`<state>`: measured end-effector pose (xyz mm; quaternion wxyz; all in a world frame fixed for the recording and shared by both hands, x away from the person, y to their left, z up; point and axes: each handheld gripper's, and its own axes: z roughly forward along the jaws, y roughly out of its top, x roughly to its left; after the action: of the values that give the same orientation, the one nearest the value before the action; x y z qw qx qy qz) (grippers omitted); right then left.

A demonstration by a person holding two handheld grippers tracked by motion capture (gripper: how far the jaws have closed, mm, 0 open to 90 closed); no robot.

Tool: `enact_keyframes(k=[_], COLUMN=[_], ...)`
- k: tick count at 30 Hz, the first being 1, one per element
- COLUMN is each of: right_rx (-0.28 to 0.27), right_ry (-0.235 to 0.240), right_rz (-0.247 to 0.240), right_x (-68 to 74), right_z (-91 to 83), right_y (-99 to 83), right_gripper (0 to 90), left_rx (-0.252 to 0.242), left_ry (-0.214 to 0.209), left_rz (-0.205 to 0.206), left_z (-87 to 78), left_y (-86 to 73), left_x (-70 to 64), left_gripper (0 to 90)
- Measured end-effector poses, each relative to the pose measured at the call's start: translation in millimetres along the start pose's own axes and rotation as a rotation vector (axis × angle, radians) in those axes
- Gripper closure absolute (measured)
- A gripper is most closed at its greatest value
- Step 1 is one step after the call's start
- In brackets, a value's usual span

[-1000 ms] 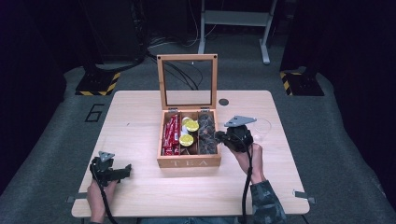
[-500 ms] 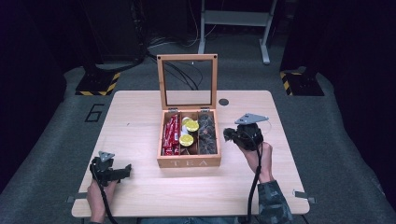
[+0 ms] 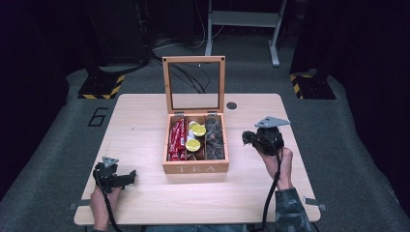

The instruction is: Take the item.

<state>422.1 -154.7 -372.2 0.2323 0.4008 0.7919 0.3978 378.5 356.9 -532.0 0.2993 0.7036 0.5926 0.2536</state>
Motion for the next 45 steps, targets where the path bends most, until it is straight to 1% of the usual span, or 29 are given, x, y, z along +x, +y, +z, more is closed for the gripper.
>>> enact_keyframes(k=[4,5,7,14,20,29,33,38,40,45], right_rx=[-0.011,-0.006,-0.012,-0.004,0.003,0.004,0.006,0.01,0.012,0.023], right_ry=[-0.019,-0.025,-0.033,-0.069,-0.11,-0.16,-0.175,-0.191,-0.195,-0.206], right_rz=[0.017,0.025,0.028,0.041,0.046,0.08,0.088,0.109,0.106,0.126], right_x=[-6.7,-8.3,-12.3,-24.0,-34.1,-52.9,-61.5,-69.2,-72.3,-79.3], right_z=[-4.3,-6.0,-7.8,-13.6,-18.6,-25.7,-25.9,-24.3,-22.8,-17.7], right_y=[-3.4,-3.9,-4.9,-7.8,-9.4,-11.0,-10.3,-9.5,-9.2,-10.1], right_gripper=[90.0,90.0,90.0,90.0,90.0,90.0,90.0,90.0,90.0,90.0], left_rx=[0.0,0.0,0.0,0.0,0.0,0.0,0.0,0.0,0.0,0.0], left_ry=[0.0,0.0,0.0,0.0,0.0,0.0,0.0,0.0,0.0,0.0], left_rz=[0.0,0.0,0.0,0.0,0.0,0.0,0.0,0.0,0.0,0.0], left_z=[0.0,0.0,0.0,0.0,0.0,0.0,0.0,0.0,0.0,0.0], left_y=[0.0,0.0,0.0,0.0,0.0,0.0,0.0,0.0,0.0,0.0], left_x=[0.0,0.0,0.0,0.0,0.0,0.0,0.0,0.0,0.0,0.0], left_gripper=[0.4,0.4,0.5,0.5,0.4,0.4,0.4,0.5,0.4,0.4])
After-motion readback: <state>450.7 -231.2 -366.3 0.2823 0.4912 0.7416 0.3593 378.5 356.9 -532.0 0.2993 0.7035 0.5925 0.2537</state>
